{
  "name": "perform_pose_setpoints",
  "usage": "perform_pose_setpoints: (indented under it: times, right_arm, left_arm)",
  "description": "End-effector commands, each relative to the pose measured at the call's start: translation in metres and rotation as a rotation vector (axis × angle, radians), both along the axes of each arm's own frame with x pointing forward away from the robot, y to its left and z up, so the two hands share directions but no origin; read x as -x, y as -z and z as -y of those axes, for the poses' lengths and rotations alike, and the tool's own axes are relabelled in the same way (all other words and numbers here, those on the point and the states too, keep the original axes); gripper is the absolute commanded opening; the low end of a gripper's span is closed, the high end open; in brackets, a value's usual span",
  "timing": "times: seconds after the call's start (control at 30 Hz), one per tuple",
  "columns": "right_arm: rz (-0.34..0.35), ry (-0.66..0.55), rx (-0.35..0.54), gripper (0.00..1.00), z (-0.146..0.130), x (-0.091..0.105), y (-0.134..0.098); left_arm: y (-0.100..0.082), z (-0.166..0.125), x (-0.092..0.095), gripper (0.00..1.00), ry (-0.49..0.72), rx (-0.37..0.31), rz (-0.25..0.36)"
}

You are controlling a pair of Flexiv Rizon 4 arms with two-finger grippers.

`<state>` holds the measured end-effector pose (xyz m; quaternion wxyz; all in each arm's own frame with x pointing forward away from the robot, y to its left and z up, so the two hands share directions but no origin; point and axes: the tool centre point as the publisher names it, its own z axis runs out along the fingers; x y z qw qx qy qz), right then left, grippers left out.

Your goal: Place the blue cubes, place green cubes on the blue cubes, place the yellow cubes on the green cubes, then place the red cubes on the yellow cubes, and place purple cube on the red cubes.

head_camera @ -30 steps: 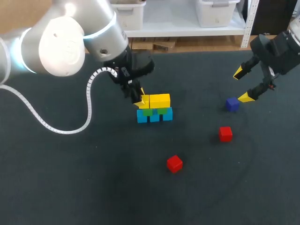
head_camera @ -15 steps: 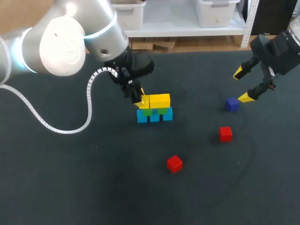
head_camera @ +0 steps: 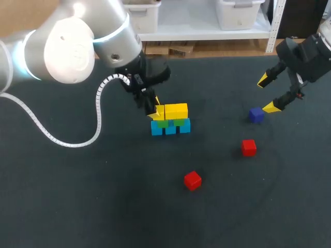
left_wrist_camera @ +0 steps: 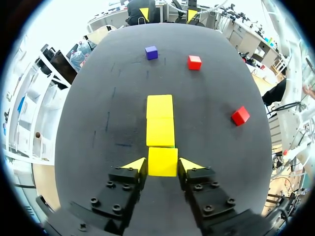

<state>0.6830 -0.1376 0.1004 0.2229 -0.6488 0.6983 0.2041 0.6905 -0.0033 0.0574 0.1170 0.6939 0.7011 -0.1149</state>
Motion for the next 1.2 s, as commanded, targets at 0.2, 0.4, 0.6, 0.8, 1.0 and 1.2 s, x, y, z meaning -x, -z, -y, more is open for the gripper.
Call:
perform_pose_setpoints:
  times: [0.2,0.4,0.6,0.8,1.0,1.2]
  right_arm:
    - [0.001,0.0,-0.001,1.0,0.0,0.0,0.0]
    - [0.001,0.0,-0.001,1.0,0.0,0.0,0.0]
    - [0.001,0.0,-0.001,1.0,0.0,0.0,0.0]
    - [0.001,0.0,-0.001,1.0,0.0,0.0,0.0]
    - [0.001,0.0,-0.001,1.0,0.0,0.0,0.0]
    - [0.001,0.0,-0.001,1.0,0.0,0.0,0.0]
  left_arm:
    - [0.0,0.001,-0.003,0.6,0.0,-0.007,-0.004]
    - [-0.007,-0.002,0.001,1.0,0.002,-0.001,-0.001]
    - [-0.02,-0.015,0.008,1.0,0.006,0.01,0.026]
    - [-0.021,-0.036,0.011,0.57,-0.012,-0.006,0.049]
    - [-0.013,-0.049,0.017,0.0,-0.036,-0.018,0.047]
    - [-0.005,-0.051,0.02,0.0,-0.044,-0.014,0.038]
